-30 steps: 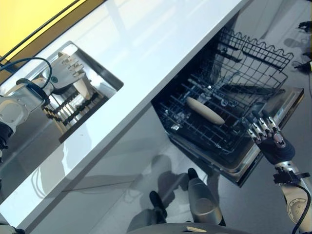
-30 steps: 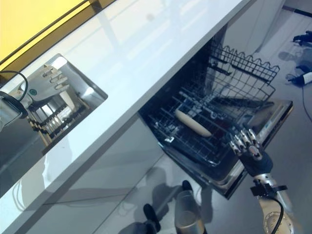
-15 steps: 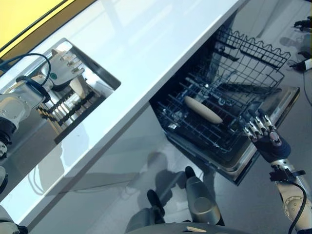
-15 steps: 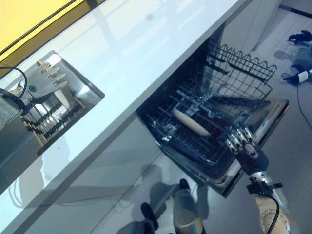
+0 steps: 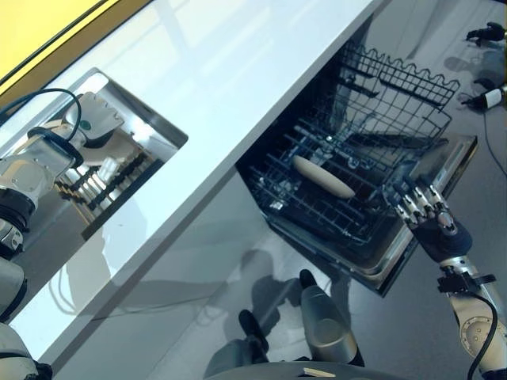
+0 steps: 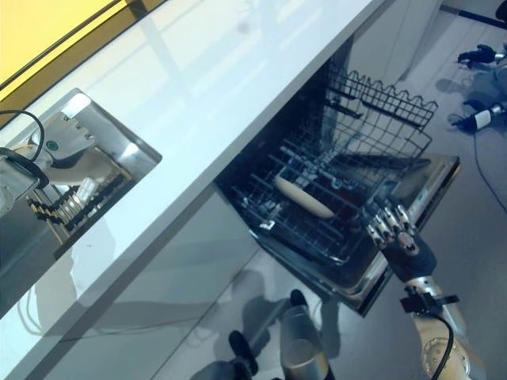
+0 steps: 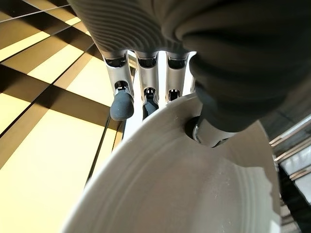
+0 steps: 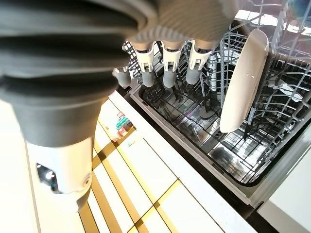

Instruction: Pick up plates and place into dishwasher.

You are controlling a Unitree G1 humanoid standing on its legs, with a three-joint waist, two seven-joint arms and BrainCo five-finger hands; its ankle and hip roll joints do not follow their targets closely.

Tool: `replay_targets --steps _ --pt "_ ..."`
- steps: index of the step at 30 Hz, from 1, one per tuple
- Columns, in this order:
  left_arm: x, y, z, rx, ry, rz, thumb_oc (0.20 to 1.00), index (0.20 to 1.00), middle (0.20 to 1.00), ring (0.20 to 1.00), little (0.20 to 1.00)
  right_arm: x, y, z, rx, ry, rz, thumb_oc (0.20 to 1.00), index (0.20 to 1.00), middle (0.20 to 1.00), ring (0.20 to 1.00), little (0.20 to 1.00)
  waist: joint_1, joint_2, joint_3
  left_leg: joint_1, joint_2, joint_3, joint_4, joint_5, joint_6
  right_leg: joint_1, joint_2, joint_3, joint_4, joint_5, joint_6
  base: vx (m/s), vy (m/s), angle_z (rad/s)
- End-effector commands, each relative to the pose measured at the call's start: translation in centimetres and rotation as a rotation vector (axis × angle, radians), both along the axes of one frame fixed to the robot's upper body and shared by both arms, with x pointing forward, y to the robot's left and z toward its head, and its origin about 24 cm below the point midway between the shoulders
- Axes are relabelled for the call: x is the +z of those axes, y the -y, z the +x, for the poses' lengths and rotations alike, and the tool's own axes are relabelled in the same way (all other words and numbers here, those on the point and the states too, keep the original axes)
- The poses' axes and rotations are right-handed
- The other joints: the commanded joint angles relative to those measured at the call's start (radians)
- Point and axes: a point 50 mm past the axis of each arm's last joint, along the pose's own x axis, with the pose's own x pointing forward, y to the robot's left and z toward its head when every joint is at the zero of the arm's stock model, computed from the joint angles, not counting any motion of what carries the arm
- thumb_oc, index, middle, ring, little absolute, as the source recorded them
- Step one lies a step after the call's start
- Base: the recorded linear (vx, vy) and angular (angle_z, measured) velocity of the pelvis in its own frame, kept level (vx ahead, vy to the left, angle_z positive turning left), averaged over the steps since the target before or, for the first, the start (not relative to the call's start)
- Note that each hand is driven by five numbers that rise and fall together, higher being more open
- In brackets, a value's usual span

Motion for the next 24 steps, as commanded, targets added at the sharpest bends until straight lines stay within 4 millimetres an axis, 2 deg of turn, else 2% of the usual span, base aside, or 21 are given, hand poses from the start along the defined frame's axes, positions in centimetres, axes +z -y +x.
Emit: replay_targets --steps 1,15,24 --pt "3.6 -1.7 -0.6 0.053 0.154 -0.001 0.200 0.200 0.200 0.200 0.200 2.5 -0.7 0.7 0.042 0.150 0.014 1.000 1.000 1.000 1.000 1.000 -0.022 -0.045 -0.025 -0.119 0.005 -0.029 0.088 0.041 0.033 0.064 -0.001 -0.024 -0.062 0.003 -0.001 0.00 0.000 0.00" --pt "4.1 -2.8 -2.1 0.037 0.189 -0.006 0.200 0.200 0.200 0.200 0.200 2.0 -0.5 -0.2 0.056 0.124 0.027 1.000 1.000 1.000 1.000 1.000 -0.002 -0.044 -0.079 -0.064 -0.003 -0.030 0.061 0.028 0.036 0.135 -0.004 -0.041 -0.107 -0.001 0.006 0.00 0.001 0.00" --pt "6.4 -3.5 -3.9 0.017 0.284 -0.047 0.200 0.200 0.200 0.200 0.200 1.4 -1.2 -0.5 0.058 0.105 0.062 1.000 1.000 1.000 1.000 1.000 0.044 -0.050 -0.143 -0.022 -0.009 -0.048 0.036 0.016 0.039 0.190 -0.007 -0.073 -0.146 0.003 0.015 -0.01 -0.001 0.06"
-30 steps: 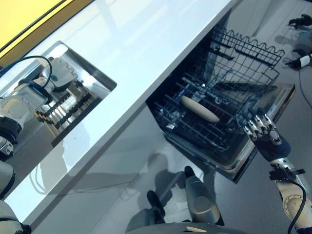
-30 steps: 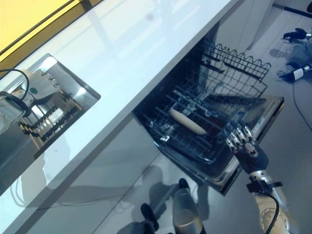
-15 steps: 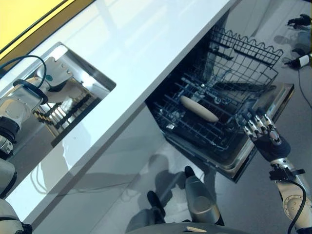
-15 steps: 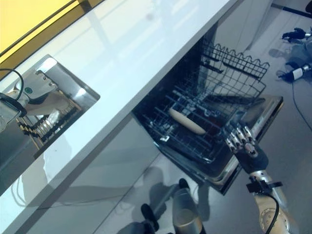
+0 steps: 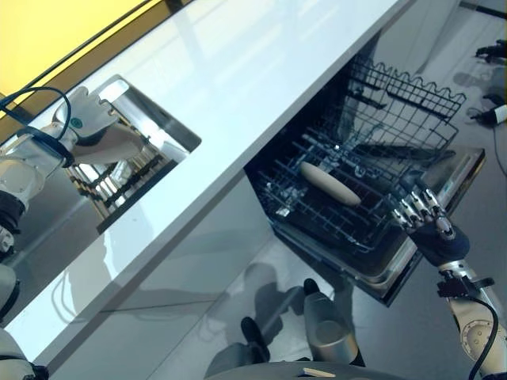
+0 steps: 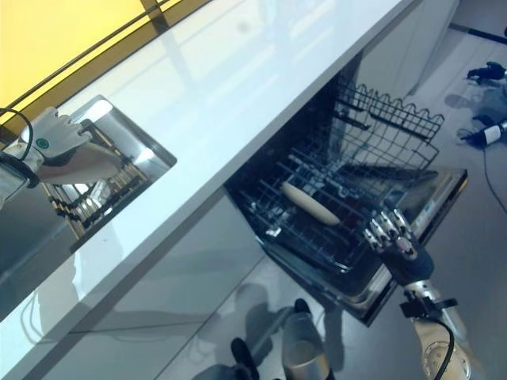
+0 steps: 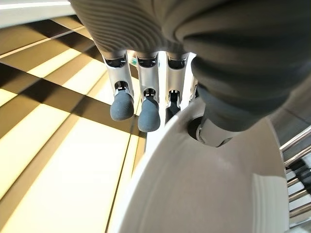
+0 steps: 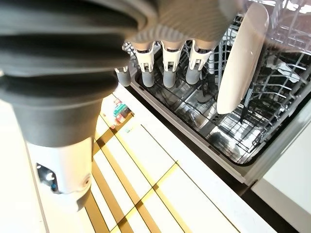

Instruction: Pick up plates and place into dishwasher.

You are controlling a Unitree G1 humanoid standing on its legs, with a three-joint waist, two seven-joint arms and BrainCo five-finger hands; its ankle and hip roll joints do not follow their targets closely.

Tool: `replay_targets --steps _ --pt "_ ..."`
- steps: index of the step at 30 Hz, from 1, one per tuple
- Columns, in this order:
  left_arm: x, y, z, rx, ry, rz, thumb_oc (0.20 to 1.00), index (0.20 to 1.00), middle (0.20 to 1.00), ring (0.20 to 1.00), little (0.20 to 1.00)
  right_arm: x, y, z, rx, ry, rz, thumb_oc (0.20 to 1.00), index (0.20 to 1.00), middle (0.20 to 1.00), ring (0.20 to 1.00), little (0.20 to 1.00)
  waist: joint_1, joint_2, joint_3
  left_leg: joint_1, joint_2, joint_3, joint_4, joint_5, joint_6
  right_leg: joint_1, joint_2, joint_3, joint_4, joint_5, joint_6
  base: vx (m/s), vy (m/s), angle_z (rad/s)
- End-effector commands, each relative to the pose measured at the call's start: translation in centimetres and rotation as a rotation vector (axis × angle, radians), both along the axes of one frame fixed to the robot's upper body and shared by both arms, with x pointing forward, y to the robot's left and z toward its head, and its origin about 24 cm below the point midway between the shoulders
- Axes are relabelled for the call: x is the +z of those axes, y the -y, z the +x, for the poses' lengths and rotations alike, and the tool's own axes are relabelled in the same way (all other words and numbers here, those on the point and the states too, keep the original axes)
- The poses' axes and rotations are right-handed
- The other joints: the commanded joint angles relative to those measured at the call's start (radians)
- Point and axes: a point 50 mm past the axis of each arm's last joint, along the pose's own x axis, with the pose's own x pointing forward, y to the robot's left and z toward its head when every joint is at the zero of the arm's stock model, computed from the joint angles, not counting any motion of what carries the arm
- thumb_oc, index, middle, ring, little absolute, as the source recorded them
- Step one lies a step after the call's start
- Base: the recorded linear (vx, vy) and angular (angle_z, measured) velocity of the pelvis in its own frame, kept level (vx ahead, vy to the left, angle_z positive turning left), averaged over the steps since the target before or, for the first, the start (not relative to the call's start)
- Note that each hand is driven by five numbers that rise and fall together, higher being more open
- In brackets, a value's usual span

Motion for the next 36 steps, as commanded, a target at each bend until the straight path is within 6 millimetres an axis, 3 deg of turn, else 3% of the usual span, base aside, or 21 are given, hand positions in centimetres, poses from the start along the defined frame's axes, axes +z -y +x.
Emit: replay_targets --steps 1,6,16,22,28,36 --pt "4.6 -3.3 -3.1 0.076 0.220 -0.070 0.200 0.200 0.200 0.200 0.200 1.7 -1.2 -0.3 0.019 0.115 0.060 1.000 1.000 1.000 1.000 1.000 0.010 -0.052 -0.143 -0.075 -0.014 -0.028 0.040 0.016 0.041 0.125 -0.004 -0.053 -0.141 0.007 0.023 -0.03 -0.021 0.11" --pt "5.9 -3.0 -4.1 -0.002 0.343 -0.202 0.200 0.200 0.200 0.200 0.200 1.4 -1.8 -0.2 0.009 0.113 0.083 1.000 1.000 1.000 1.000 1.000 0.044 -0.063 -0.177 -0.053 -0.019 -0.040 0.020 0.010 0.046 0.152 -0.002 -0.074 -0.162 0.008 0.027 -0.05 -0.018 0.09" --pt "6.1 -1.5 -5.1 -0.170 0.408 -0.359 0.200 0.200 0.200 0.200 0.200 1.0 -2.9 0.4 0.003 0.113 0.111 1.000 1.000 1.000 1.000 1.000 0.093 -0.081 -0.240 -0.010 -0.030 -0.052 -0.028 0.007 0.048 0.191 0.006 -0.096 -0.208 0.022 0.039 -0.04 0.001 0.07" --pt "6.8 -0.4 -5.9 -0.321 0.495 -0.728 0.200 0.200 0.200 0.200 0.200 0.8 -3.5 0.6 -0.011 0.130 0.126 1.000 1.000 1.000 1.000 1.000 0.111 -0.096 -0.265 0.012 -0.033 -0.047 -0.060 0.010 0.054 0.196 0.013 -0.090 -0.230 0.037 0.050 -0.07 0.011 0.01" --pt "5.3 1.3 -6.7 -0.540 0.508 -1.113 0.200 0.200 0.200 0.200 0.200 -0.1 -3.9 1.0 -0.045 0.131 0.127 1.000 1.000 1.000 1.000 1.000 0.117 -0.112 -0.288 0.027 -0.035 -0.035 -0.087 0.018 0.057 0.191 0.024 -0.067 -0.230 0.048 0.057 -0.05 0.028 -0.04" --pt "2.9 3.7 -7.7 -0.723 0.462 -1.454 0.200 0.200 0.200 0.200 0.200 -0.7 -3.7 0.9 -0.113 0.099 0.108 1.000 1.000 1.000 1.000 1.000 0.118 -0.128 -0.314 0.034 -0.053 -0.037 -0.098 0.007 0.070 0.185 0.021 -0.035 -0.231 0.056 0.063 0.00 0.022 -0.08"
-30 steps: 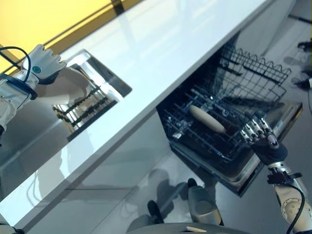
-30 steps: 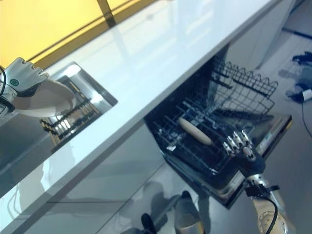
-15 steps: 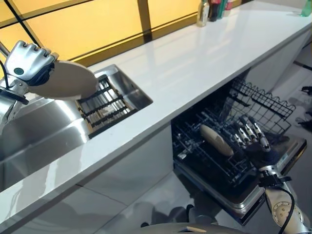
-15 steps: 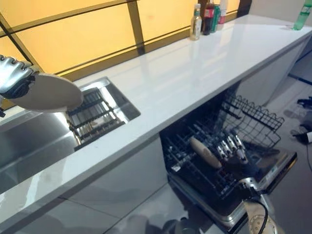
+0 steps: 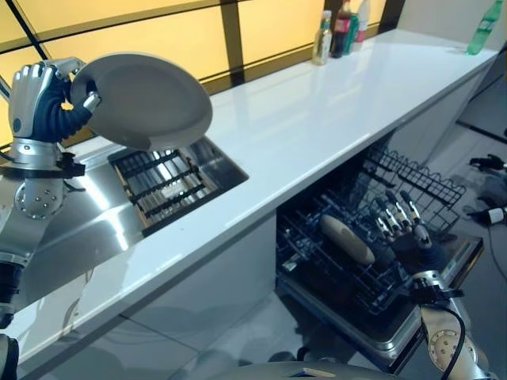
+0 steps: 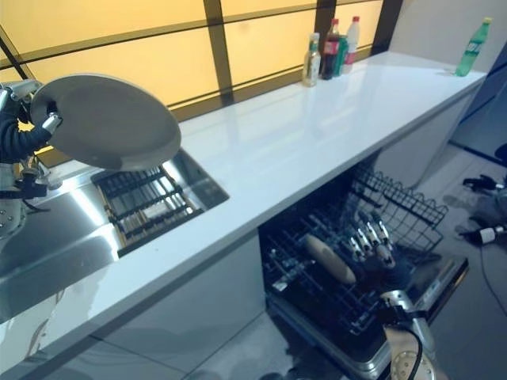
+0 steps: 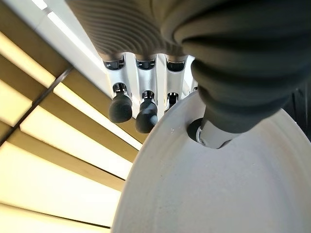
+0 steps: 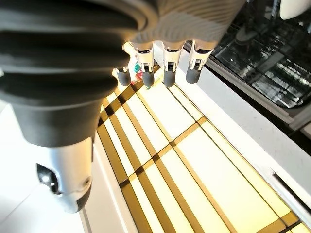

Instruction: Pick up plates and place into dishwasher.

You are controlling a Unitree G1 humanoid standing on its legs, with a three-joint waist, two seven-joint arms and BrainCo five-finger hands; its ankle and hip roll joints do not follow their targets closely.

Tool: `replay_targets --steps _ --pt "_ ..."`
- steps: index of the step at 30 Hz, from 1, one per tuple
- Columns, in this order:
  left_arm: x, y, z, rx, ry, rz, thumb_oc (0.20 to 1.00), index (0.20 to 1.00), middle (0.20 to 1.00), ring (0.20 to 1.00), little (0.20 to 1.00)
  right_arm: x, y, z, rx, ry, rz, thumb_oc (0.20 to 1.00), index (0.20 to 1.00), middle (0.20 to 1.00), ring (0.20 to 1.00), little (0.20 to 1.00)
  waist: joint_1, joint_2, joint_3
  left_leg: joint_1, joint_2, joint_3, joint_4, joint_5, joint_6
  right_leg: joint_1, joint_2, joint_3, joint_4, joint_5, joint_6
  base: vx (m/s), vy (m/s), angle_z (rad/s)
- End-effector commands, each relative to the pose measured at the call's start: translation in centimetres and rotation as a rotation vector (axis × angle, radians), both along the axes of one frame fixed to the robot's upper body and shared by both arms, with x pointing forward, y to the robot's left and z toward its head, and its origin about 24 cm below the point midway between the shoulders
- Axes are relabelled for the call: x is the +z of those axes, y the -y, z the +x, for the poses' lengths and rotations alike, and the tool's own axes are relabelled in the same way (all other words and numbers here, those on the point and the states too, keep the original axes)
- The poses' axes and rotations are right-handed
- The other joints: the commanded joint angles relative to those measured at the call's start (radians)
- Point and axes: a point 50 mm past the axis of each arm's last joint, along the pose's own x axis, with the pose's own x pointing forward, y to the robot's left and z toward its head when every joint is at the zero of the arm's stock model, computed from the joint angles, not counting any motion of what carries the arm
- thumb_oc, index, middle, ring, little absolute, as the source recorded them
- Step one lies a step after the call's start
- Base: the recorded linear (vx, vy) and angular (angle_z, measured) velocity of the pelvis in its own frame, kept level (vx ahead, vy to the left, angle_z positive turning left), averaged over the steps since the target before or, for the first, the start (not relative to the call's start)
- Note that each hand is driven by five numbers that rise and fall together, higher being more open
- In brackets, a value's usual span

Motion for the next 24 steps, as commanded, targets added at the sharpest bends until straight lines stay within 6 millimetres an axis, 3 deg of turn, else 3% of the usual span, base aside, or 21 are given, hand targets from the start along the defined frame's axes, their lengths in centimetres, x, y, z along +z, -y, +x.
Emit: replay_targets --steps 1,9,14,18,24 --pt "2.2 -0.2 -1.1 -0.085 0.121 -0.147 0.200 0.200 0.200 0.200 0.200 2.2 -0.7 1.4 -0.049 0.130 0.001 1.000 1.000 1.000 1.000 1.000 0.007 -0.036 -0.019 -0.050 -0.057 -0.030 0.010 -0.002 0.065 0.053 0.007 -0.010 -0.044 0.008 0.041 -0.03 0.035 -0.02" --pt "-1.8 3.6 -0.2 -0.334 0.018 -0.413 0.200 0.200 0.200 0.200 0.200 4.1 0.1 2.6 -0.254 0.170 -0.155 1.000 1.000 1.000 1.000 1.000 0.004 -0.040 -0.025 -0.043 -0.068 -0.035 0.007 -0.011 0.078 0.046 0.002 0.009 -0.039 0.032 0.049 -0.05 0.044 -0.03" --pt "-4.5 7.8 0.6 -0.489 -0.077 -0.568 0.200 0.200 0.200 0.200 0.200 6.7 -0.2 3.6 -0.379 0.251 -0.384 1.000 1.000 1.000 1.000 1.000 0.007 -0.043 -0.018 -0.039 -0.074 -0.044 0.006 -0.014 0.087 0.045 0.002 0.016 -0.038 0.049 0.052 -0.06 0.029 -0.06" --pt "-5.5 10.2 1.0 -0.564 -0.127 -0.638 0.200 0.200 0.200 0.200 0.200 8.5 -1.5 4.6 -0.354 0.317 -0.478 1.000 1.000 1.000 1.000 1.000 0.011 -0.045 -0.014 -0.036 -0.076 -0.047 0.004 -0.014 0.091 0.043 0.003 0.016 -0.037 0.057 0.053 -0.05 0.008 -0.10" --pt "-6.6 12.1 1.5 -0.635 -0.202 -0.708 0.200 0.200 0.200 0.200 0.200 10.3 -3.1 5.5 -0.273 0.395 -0.522 1.000 1.000 1.000 1.000 1.000 0.024 -0.046 -0.012 -0.038 -0.078 -0.044 0.003 -0.014 0.095 0.044 0.000 0.007 -0.041 0.061 0.053 -0.03 0.002 -0.04"
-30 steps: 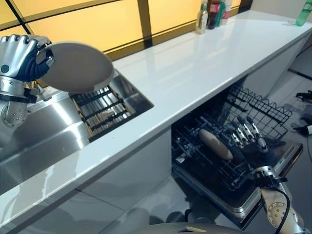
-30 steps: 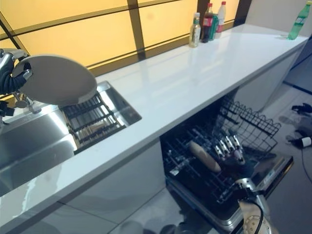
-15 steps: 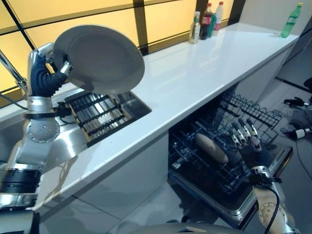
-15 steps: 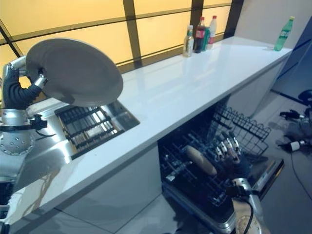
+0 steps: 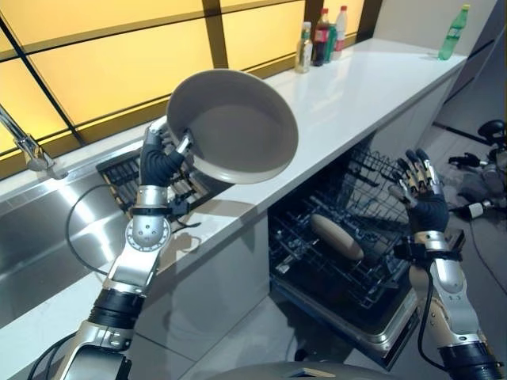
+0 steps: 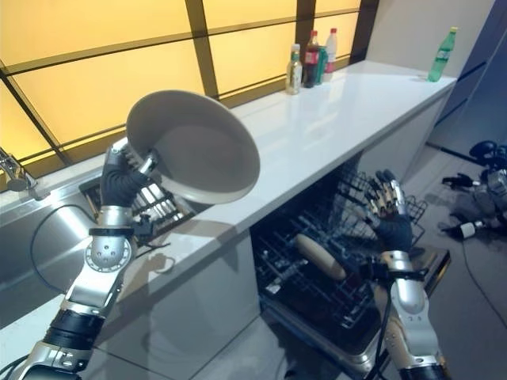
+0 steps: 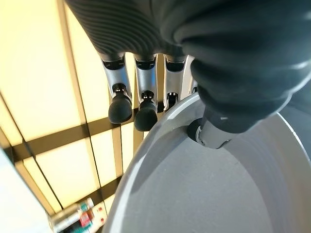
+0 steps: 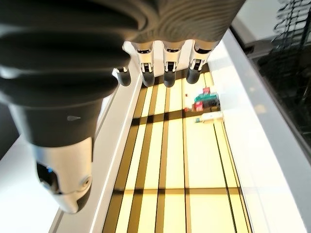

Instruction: Pick up plates and place into dishwasher.

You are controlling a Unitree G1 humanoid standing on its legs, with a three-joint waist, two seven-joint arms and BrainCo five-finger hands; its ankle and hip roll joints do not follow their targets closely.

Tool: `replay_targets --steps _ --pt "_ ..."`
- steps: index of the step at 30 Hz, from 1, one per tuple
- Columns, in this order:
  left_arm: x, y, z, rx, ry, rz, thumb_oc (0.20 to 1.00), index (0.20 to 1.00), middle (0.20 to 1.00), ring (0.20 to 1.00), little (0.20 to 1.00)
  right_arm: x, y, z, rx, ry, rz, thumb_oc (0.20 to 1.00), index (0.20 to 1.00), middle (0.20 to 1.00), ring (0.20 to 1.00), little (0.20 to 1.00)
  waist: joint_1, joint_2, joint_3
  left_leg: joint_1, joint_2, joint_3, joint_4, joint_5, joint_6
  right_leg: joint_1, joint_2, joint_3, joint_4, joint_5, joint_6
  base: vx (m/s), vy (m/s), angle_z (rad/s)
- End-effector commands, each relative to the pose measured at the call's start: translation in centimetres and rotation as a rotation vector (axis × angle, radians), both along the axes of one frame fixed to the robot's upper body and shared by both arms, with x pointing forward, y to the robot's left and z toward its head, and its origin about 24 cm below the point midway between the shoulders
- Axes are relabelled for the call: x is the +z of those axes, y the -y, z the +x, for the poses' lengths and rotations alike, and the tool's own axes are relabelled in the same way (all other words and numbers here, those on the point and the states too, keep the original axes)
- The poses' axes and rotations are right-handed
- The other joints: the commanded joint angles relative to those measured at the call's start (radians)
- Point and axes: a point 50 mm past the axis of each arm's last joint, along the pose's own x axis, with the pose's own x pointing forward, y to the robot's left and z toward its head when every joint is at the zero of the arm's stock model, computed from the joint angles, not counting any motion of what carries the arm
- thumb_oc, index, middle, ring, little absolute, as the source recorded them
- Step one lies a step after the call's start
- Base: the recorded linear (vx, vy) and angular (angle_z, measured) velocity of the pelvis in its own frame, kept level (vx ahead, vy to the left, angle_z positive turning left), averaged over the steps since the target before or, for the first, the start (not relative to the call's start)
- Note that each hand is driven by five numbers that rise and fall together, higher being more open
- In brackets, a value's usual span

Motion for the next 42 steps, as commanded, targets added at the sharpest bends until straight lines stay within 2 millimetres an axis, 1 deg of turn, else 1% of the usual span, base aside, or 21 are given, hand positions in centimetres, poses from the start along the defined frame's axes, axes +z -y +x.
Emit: replay_targets --steps 1,6,9,12,16,19,27,38,42 --pt "2.1 1.2 0.2 -0.079 0.073 -0.030 0.200 0.200 0.200 0.200 0.200 4.4 -2.0 1.4 0.078 0.209 -0.060 1.000 1.000 1.000 1.000 1.000 0.032 -0.044 0.006 -0.036 -0.072 -0.050 0.006 -0.012 0.086 0.034 -0.001 -0.032 0.035 -0.003 0.044 -0.03 0.001 -0.01" --pt "1.4 2.6 0.7 -0.107 0.031 -0.020 0.200 0.200 0.200 0.200 0.200 5.9 -3.3 2.6 0.069 0.242 -0.136 1.000 1.000 1.000 1.000 1.000 0.047 -0.046 0.002 -0.037 -0.073 -0.053 0.005 -0.016 0.089 0.036 -0.003 -0.044 0.032 -0.007 0.043 0.00 0.000 0.00" --pt "1.2 2.9 0.8 -0.106 0.020 0.002 0.200 0.200 0.200 0.200 0.200 6.7 -4.3 3.2 0.111 0.238 -0.170 1.000 1.000 1.000 1.000 1.000 0.054 -0.046 0.001 -0.037 -0.073 -0.057 0.004 -0.017 0.090 0.037 -0.005 -0.047 0.032 -0.009 0.043 -0.01 -0.001 0.03" --pt "1.1 3.1 0.9 -0.102 0.014 0.034 0.200 0.200 0.200 0.200 0.200 6.9 -5.2 3.5 0.162 0.213 -0.202 1.000 1.000 1.000 1.000 1.000 0.061 -0.047 -0.002 -0.039 -0.074 -0.062 0.004 -0.017 0.091 0.038 -0.006 -0.049 0.032 -0.011 0.043 0.00 0.000 0.00" --pt "1.1 3.6 1.0 -0.105 0.016 0.067 0.200 0.200 0.200 0.200 0.200 6.5 -6.4 4.1 0.227 0.139 -0.229 1.000 1.000 1.000 1.000 1.000 0.066 -0.051 -0.005 -0.043 -0.074 -0.066 0.004 -0.015 0.090 0.036 -0.007 -0.052 0.033 -0.008 0.045 0.00 0.000 0.00" --pt "1.0 3.9 1.0 -0.113 0.012 0.061 0.200 0.200 0.200 0.200 0.200 6.4 -7.0 4.4 0.236 0.115 -0.223 1.000 1.000 1.000 1.000 1.000 0.069 -0.052 -0.007 -0.045 -0.075 -0.070 0.005 -0.014 0.091 0.035 -0.008 -0.051 0.034 -0.007 0.046 0.00 0.000 0.00" --pt "0.6 4.9 1.2 -0.121 0.006 0.070 0.200 0.200 0.200 0.200 0.200 6.6 -9.4 5.2 0.289 0.054 -0.141 1.000 1.000 1.000 1.000 1.000 0.077 -0.050 -0.008 -0.044 -0.073 -0.078 0.002 -0.011 0.090 0.041 -0.005 -0.048 0.022 -0.009 0.043 0.00 0.000 0.00" --pt "0.3 5.4 1.1 -0.144 -0.007 0.072 0.200 0.200 0.200 0.200 0.200 6.4 -10.8 5.4 0.302 -0.002 -0.065 1.000 1.000 1.000 1.000 1.000 0.084 -0.050 -0.011 -0.047 -0.073 -0.074 0.002 -0.011 0.089 0.046 -0.010 -0.050 0.001 -0.004 0.048 0.00 0.000 0.00" --pt "0.1 5.6 1.1 -0.152 -0.014 0.094 0.200 0.200 0.200 0.200 0.200 6.5 -11.6 5.4 0.342 -0.008 -0.055 1.000 1.000 1.000 1.000 1.000 0.084 -0.049 -0.010 -0.046 -0.070 -0.070 0.002 -0.012 0.092 0.040 -0.010 -0.046 0.011 -0.007 0.049 0.00 0.000 0.00"
